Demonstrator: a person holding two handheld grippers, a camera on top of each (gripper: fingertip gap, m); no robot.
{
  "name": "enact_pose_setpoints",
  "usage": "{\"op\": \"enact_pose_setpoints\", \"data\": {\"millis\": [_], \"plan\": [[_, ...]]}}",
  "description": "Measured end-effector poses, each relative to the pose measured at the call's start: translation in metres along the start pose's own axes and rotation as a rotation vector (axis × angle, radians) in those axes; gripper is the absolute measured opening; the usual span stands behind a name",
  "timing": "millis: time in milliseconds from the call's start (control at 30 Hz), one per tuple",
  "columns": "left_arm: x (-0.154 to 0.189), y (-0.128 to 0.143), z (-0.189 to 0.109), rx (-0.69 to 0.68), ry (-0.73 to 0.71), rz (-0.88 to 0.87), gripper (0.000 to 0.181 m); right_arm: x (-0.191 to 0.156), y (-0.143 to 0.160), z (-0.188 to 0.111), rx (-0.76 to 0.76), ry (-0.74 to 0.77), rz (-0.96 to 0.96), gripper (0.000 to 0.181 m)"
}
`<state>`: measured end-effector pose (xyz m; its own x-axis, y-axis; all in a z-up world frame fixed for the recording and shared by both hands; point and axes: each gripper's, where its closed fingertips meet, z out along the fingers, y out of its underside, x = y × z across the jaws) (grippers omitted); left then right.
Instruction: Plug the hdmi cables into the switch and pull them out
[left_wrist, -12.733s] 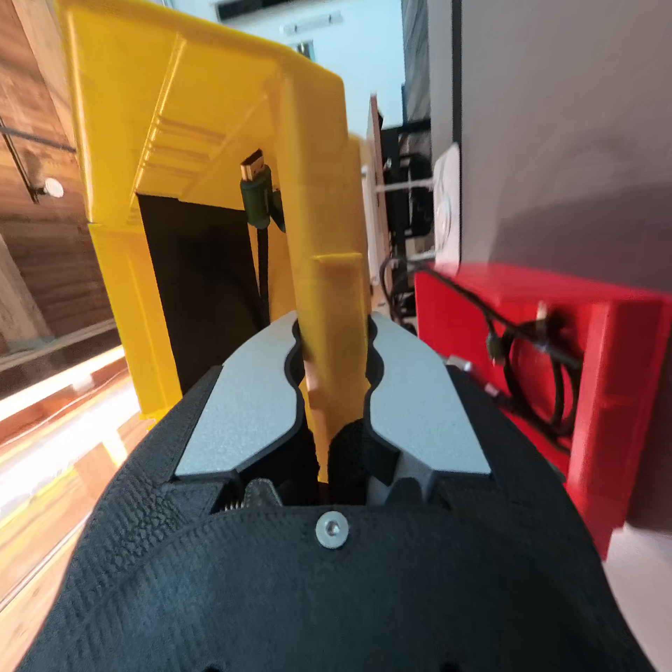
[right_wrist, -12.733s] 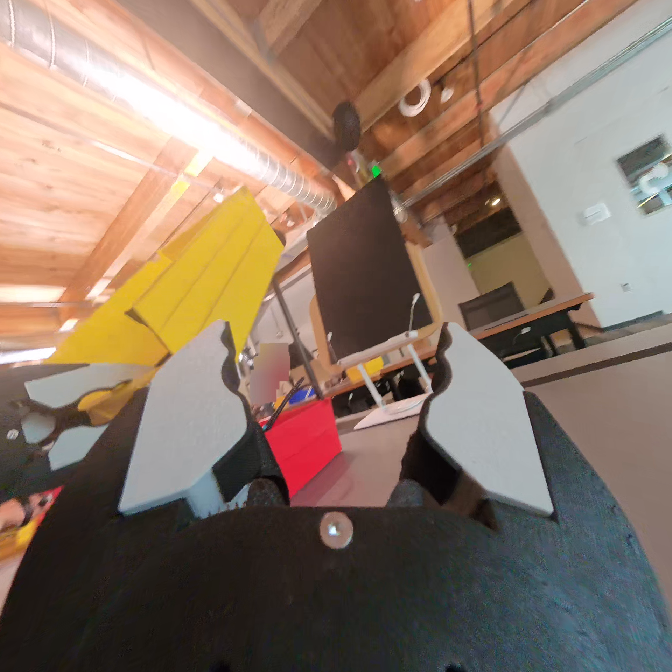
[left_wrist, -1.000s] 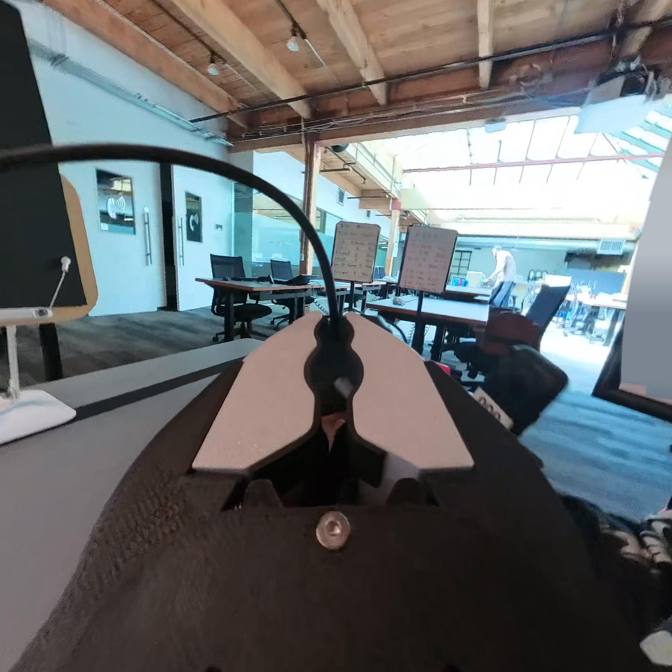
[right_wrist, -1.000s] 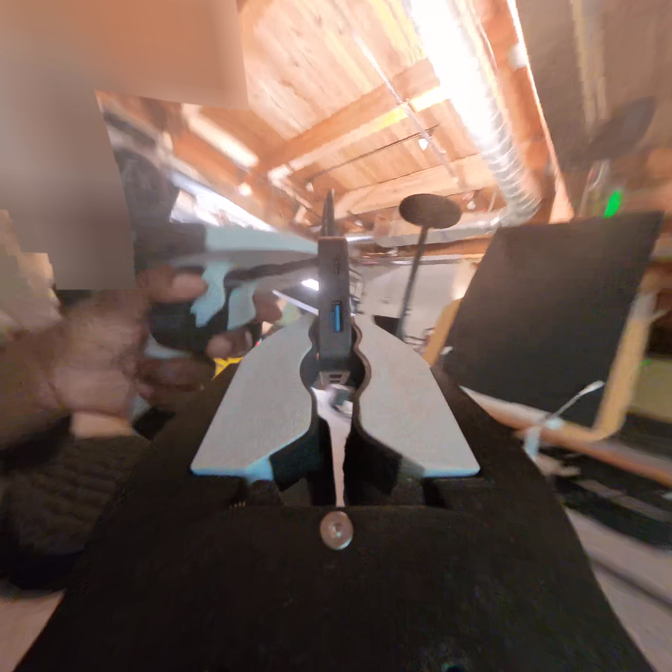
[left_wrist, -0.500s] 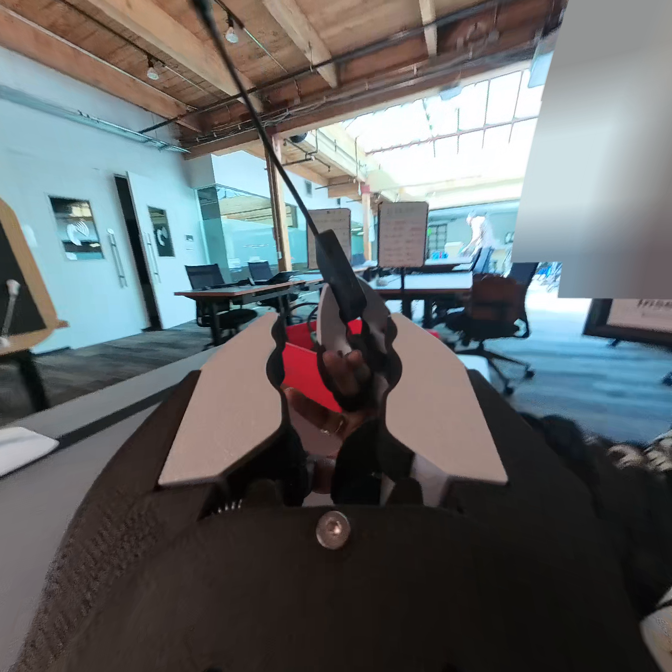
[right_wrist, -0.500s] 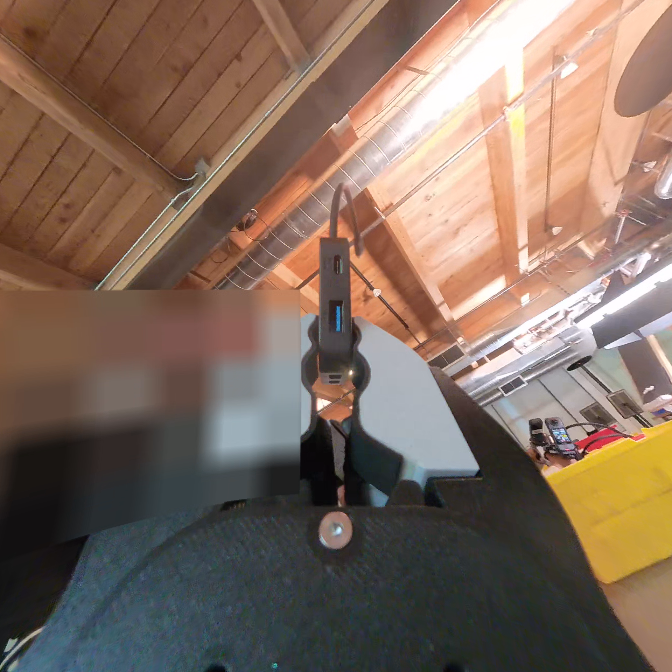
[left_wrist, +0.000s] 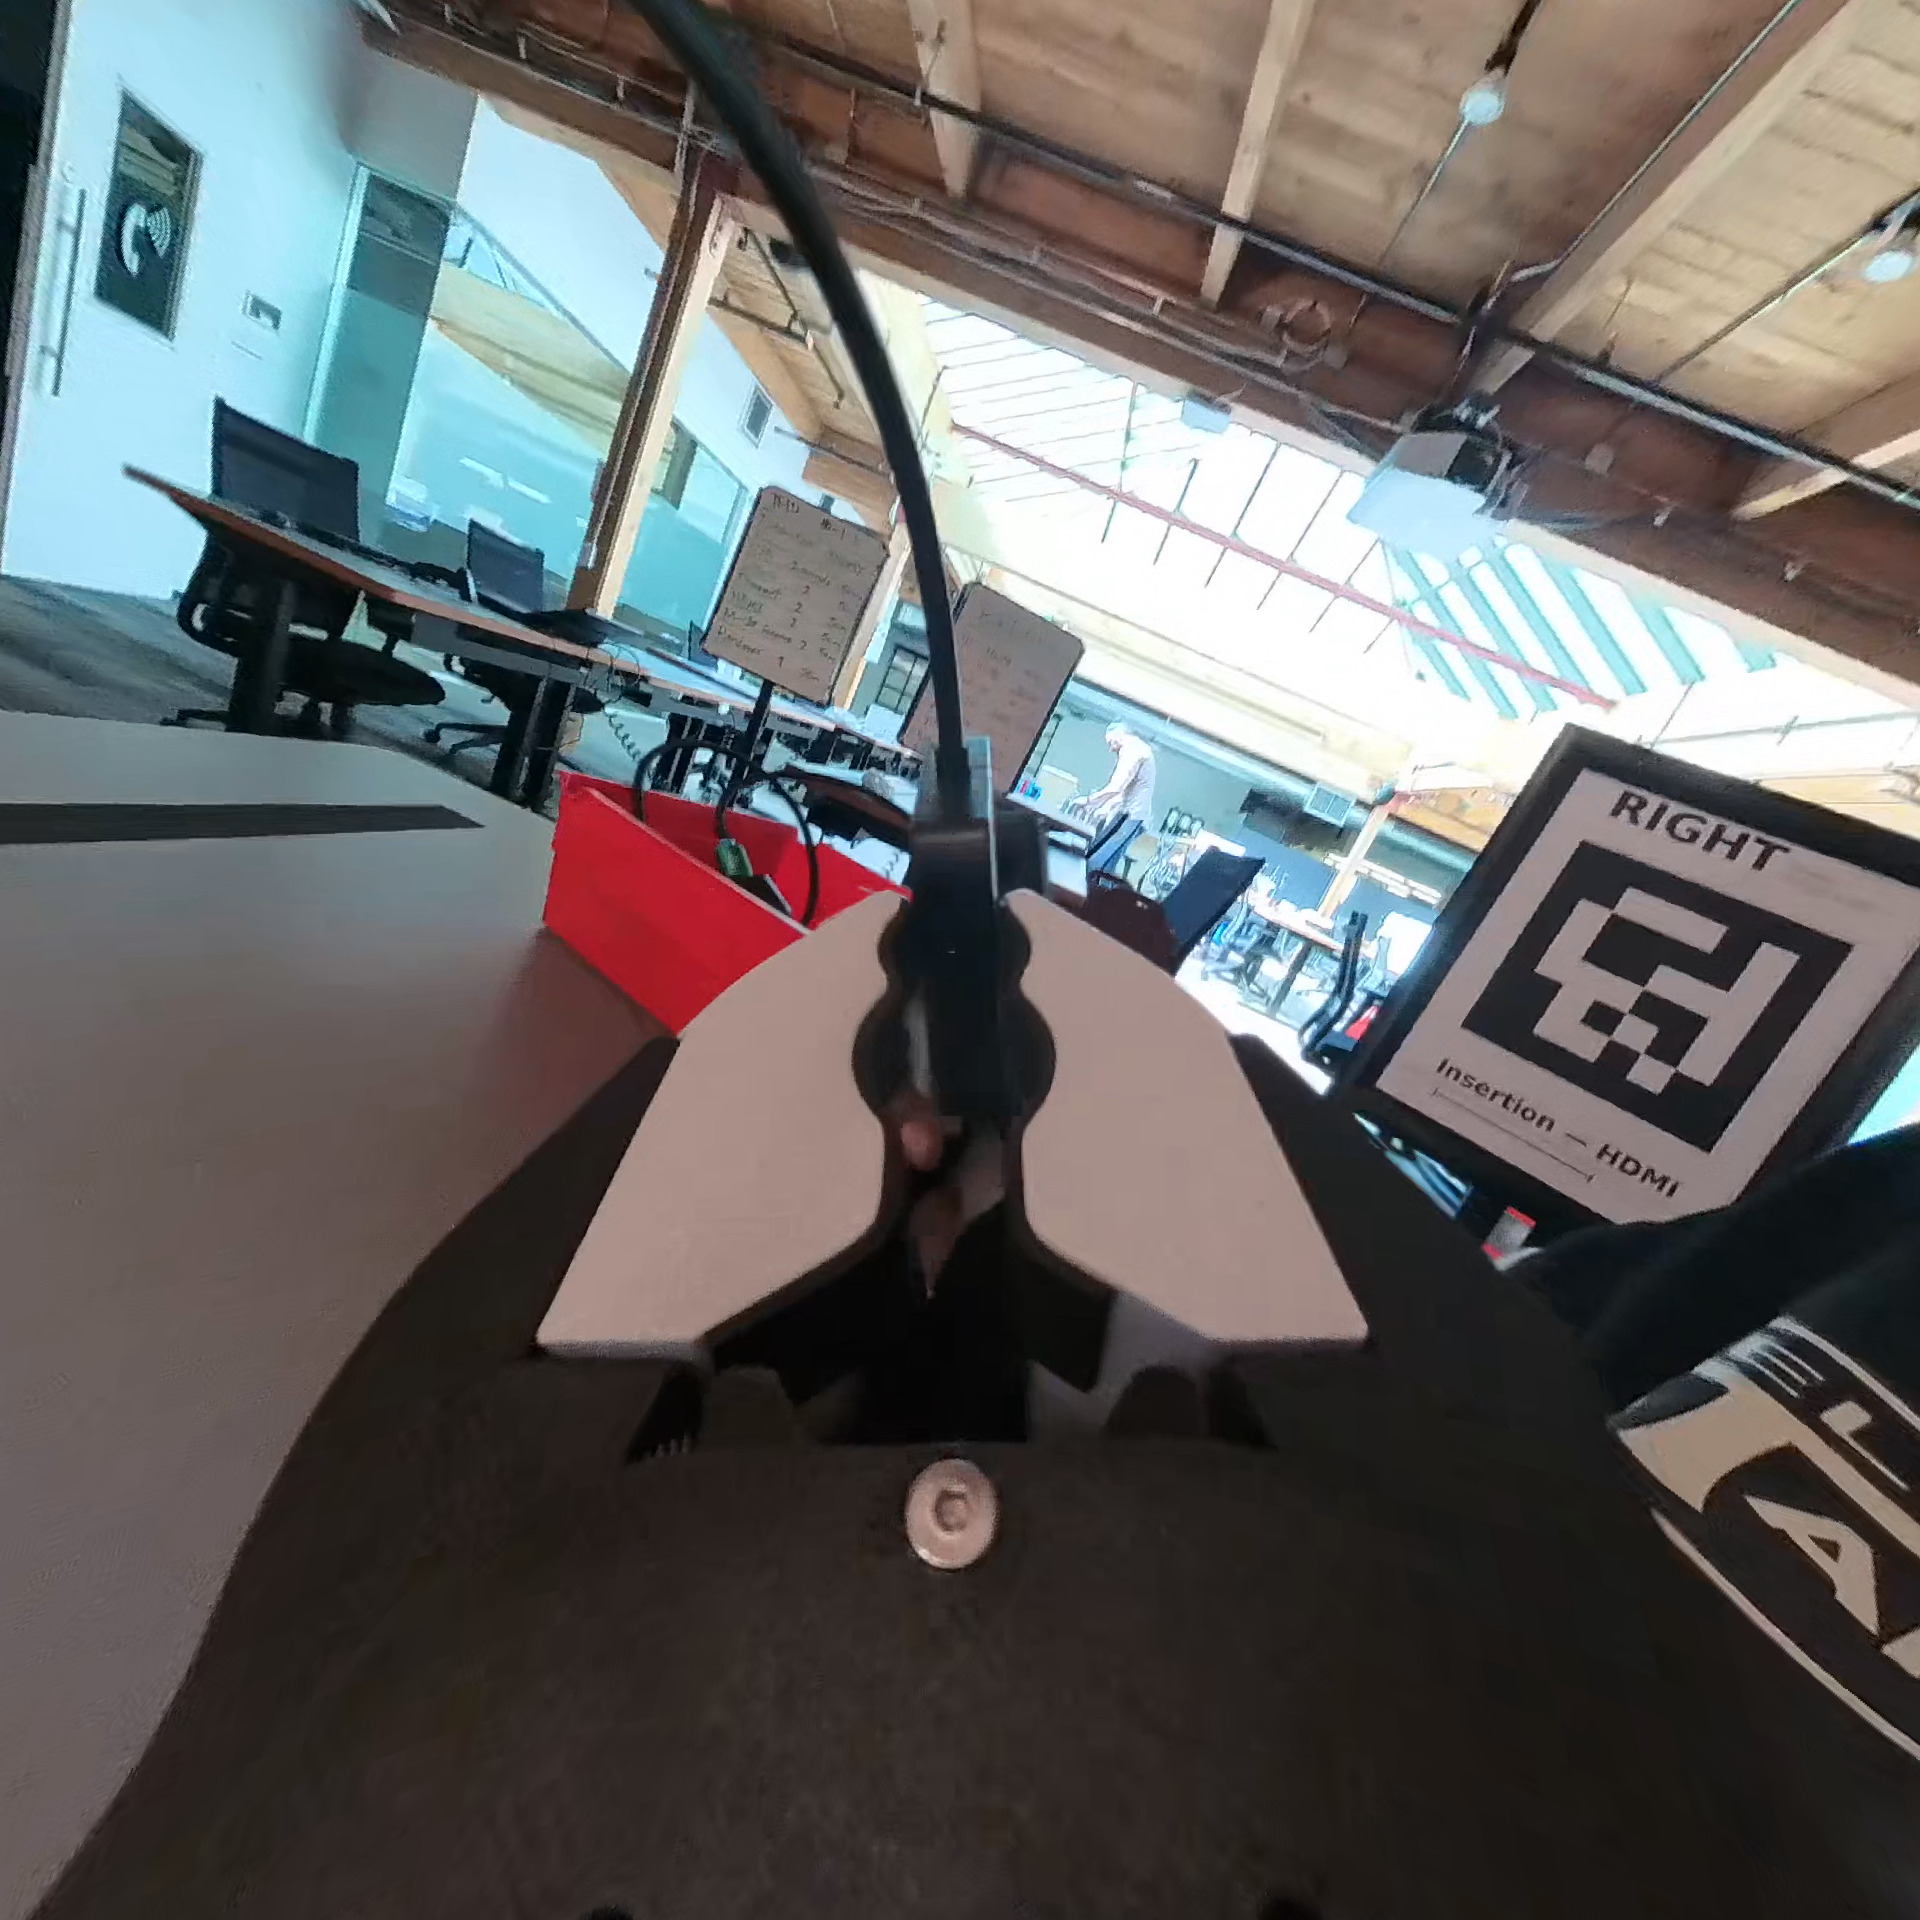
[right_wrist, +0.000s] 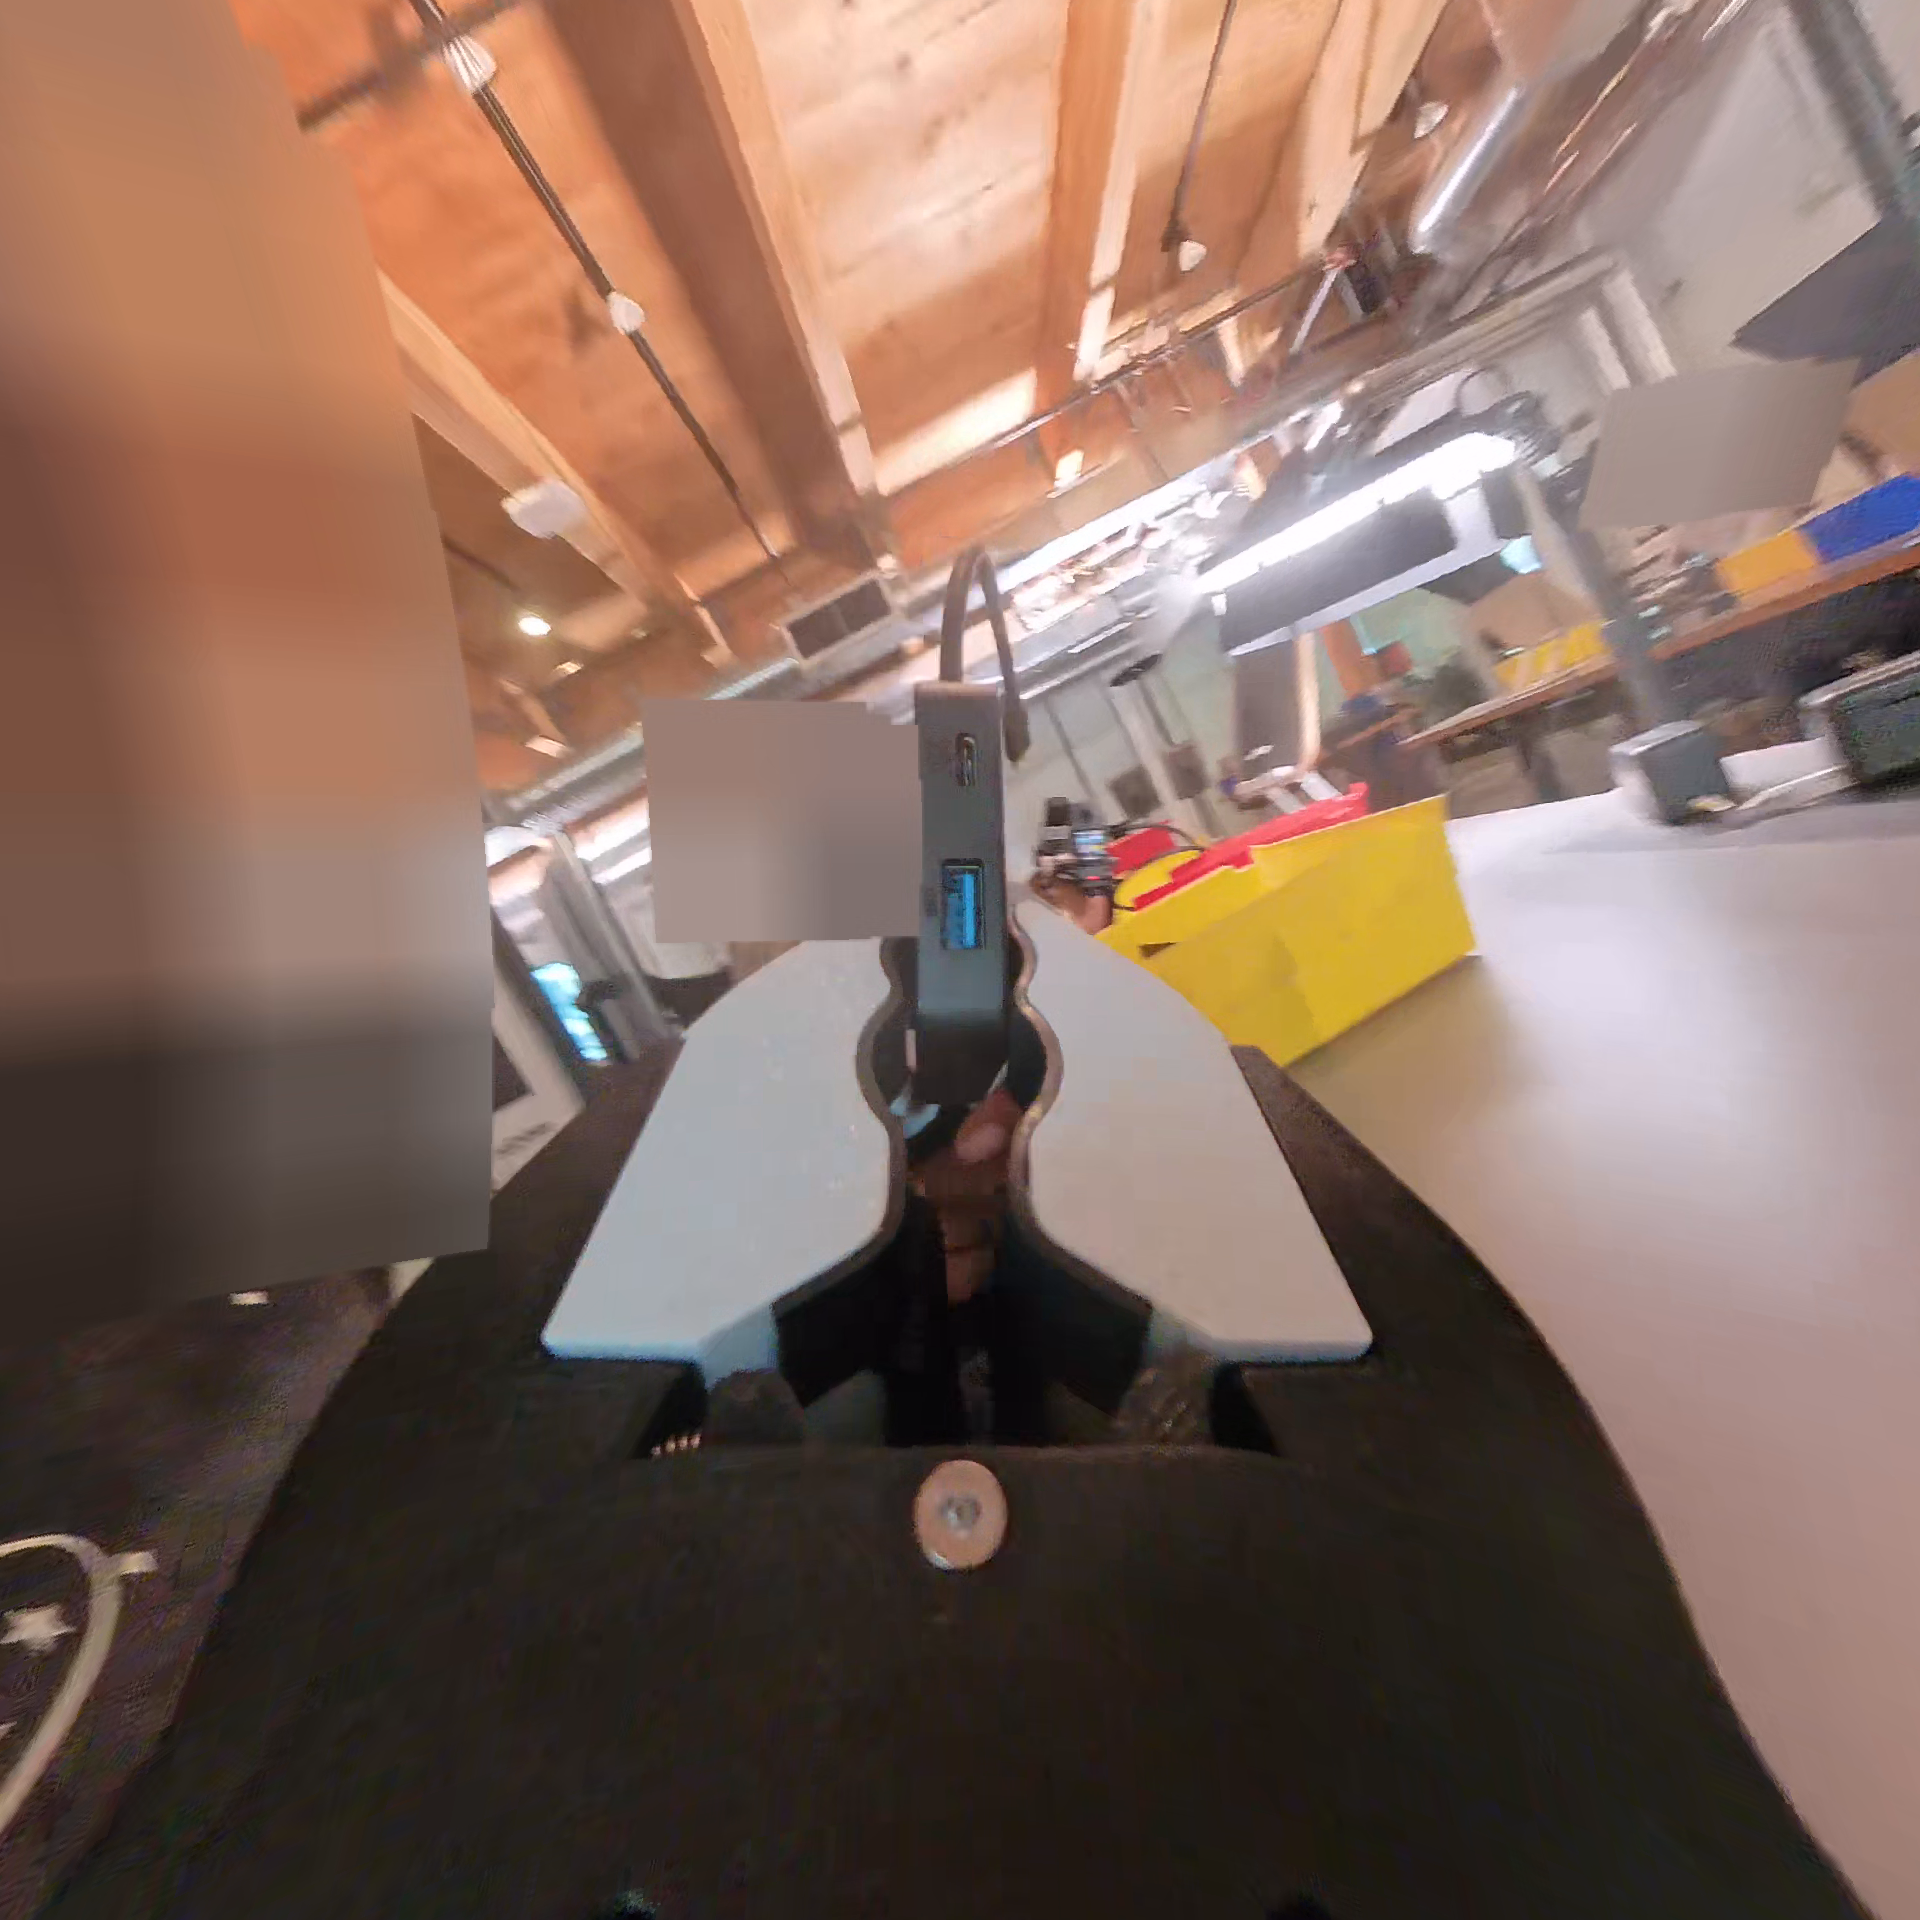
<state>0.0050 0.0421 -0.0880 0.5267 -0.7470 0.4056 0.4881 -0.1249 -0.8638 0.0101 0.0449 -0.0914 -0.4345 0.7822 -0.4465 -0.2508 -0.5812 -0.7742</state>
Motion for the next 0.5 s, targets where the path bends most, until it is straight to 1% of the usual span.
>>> {"op": "enact_pose_setpoints", "data": {"millis": [33,67,100,133,167,200,233,267,300,333,367,400,433,500], "plan": [[-0.002,-0.001,-0.002,-0.001,-0.001,-0.027,0.013,0.002,-0.002,0.001,0.013,0.036,-0.066,0.021],[-0.007,-0.003,-0.004,0.012,-0.010,-0.062,0.013,0.001,-0.009,0.000,0.064,0.072,-0.173,0.037],[-0.012,-0.004,-0.008,0.013,-0.023,-0.095,0.013,-0.001,-0.018,-0.001,0.139,0.124,-0.327,0.055],[-0.018,-0.003,-0.012,-0.011,-0.034,-0.122,0.013,-0.005,-0.027,-0.004,0.209,0.189,-0.520,0.069],[-0.023,0.000,-0.016,-0.058,-0.043,-0.140,0.014,-0.011,-0.027,-0.005,0.209,0.234,-0.742,0.074],[-0.026,0.005,-0.021,-0.117,-0.056,-0.148,0.014,-0.014,-0.017,-0.002,0.125,0.266,-0.940,0.073],[-0.030,0.008,-0.026,-0.173,-0.076,-0.147,0.014,-0.012,-0.004,0.001,0.018,0.293,-1.115,0.079],[-0.033,0.011,-0.032,-0.227,-0.101,-0.138,0.014,-0.007,0.012,0.004,-0.089,0.303,-1.252,0.086],[-0.035,0.014,-0.038,-0.282,-0.120,-0.122,0.013,0.001,0.029,0.006,-0.203,0.301,-1.327,0.093],[-0.036,0.017,-0.044,-0.336,-0.135,-0.103,0.012,0.011,0.043,0.008,-0.305,0.311,-1.355,0.101],[-0.037,0.020,-0.050,-0.387,-0.151,-0.085,0.012,0.022,0.053,0.008,-0.392,0.335,-1.371,0.109],[-0.039,0.022,-0.056,-0.432,-0.172,-0.064,0.013,0.033,0.060,0.007,-0.470,0.367,-1.392,0.112],[-0.042,0.025,-0.060,-0.470,-0.198,-0.041,0.013,0.042,0.066,0.004,-0.539,0.391,-1.412,0.113],[-0.044,0.031,-0.064,-0.523,-0.223,-0.011,0.013,0.050,0.078,0.002,-0.630,0.390,-1.423,0.107]]}}
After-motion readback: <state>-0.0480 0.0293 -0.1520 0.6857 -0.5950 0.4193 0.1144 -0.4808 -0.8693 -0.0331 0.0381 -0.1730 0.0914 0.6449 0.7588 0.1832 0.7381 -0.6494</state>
